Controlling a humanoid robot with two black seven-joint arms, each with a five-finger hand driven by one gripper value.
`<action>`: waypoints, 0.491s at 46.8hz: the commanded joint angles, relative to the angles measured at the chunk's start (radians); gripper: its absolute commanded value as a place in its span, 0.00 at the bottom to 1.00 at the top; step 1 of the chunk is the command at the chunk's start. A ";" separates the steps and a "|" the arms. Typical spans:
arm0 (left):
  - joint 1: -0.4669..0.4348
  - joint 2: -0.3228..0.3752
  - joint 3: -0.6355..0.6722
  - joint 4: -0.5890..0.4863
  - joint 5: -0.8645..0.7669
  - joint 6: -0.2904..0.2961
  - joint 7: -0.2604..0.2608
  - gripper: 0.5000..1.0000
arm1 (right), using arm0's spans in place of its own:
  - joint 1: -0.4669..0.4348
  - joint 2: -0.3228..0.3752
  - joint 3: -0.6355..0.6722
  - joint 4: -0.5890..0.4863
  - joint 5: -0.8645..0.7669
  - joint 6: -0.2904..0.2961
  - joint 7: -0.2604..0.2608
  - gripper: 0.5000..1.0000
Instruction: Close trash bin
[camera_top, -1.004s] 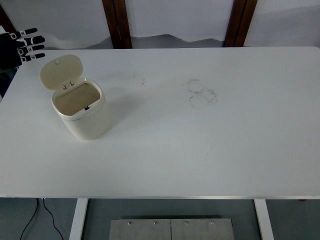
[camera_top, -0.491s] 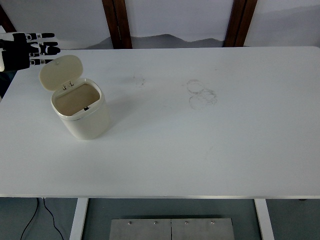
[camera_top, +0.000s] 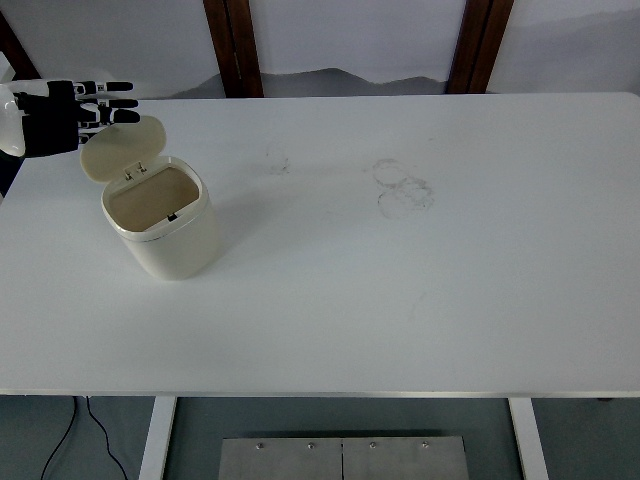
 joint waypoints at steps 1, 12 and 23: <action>0.001 0.005 0.000 -0.016 0.000 0.000 0.000 1.00 | 0.000 0.000 0.000 0.000 0.000 0.000 0.000 0.99; -0.002 0.048 0.024 -0.096 -0.006 0.012 0.000 1.00 | 0.003 0.000 0.000 0.000 0.000 0.000 0.000 0.99; 0.001 0.062 0.027 -0.139 -0.012 0.023 0.000 1.00 | 0.003 0.000 0.000 0.000 0.000 0.000 0.000 0.99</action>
